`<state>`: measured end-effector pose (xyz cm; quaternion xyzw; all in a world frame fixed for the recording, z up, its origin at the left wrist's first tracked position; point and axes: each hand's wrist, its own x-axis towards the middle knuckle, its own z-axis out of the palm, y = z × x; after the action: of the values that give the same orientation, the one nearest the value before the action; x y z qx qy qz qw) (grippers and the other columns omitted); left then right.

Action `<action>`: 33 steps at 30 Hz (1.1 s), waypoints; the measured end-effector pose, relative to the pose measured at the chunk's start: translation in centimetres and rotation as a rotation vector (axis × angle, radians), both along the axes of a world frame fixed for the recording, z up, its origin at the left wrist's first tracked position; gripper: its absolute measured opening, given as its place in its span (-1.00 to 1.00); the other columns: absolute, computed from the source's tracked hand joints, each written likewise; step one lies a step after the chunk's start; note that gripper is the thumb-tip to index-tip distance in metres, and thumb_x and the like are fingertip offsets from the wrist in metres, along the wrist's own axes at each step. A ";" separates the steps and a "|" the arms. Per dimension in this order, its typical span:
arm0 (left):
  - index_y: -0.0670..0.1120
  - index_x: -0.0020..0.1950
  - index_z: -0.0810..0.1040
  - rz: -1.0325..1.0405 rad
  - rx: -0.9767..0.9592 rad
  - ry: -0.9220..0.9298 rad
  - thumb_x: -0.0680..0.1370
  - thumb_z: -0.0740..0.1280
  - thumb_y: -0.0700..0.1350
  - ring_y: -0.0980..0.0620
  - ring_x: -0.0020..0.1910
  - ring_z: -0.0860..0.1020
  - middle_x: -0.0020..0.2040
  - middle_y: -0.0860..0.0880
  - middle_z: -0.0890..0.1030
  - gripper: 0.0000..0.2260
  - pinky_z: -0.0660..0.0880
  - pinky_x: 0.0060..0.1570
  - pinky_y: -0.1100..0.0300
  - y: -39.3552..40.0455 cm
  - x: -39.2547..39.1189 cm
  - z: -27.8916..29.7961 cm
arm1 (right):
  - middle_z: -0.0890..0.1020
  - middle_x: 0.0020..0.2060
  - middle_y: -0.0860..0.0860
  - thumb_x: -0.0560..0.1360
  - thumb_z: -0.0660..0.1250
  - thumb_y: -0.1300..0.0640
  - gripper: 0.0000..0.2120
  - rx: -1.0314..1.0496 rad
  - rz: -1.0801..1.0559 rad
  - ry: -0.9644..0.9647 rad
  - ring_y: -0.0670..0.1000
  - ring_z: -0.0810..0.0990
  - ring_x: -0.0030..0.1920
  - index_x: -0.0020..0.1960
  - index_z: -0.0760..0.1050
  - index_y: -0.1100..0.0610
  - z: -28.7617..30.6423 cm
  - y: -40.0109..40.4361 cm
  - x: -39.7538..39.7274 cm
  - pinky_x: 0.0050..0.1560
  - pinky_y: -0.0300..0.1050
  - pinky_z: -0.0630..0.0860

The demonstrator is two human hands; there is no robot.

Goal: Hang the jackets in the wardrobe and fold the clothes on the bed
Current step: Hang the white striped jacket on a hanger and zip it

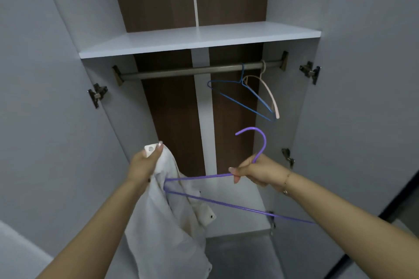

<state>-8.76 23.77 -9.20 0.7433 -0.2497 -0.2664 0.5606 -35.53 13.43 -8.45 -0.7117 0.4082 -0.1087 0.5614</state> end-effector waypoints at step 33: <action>-0.02 -0.15 0.38 -0.349 0.012 -1.008 0.64 0.21 -0.05 -0.03 -0.17 0.45 -0.22 0.03 0.49 -0.83 0.31 -0.11 0.06 -4.8 -10.0 9.8 | 0.53 0.00 -0.09 0.52 0.36 0.24 -0.69 -0.650 -0.194 -0.292 -0.14 0.51 0.02 0.25 0.50 0.10 10.3 -0.4 -3.0 -0.01 -0.48 0.40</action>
<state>-18.81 19.01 0.58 0.7296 -0.6064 0.0330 0.3144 -38.55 13.08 1.86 -0.7876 0.3335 -0.3861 0.3455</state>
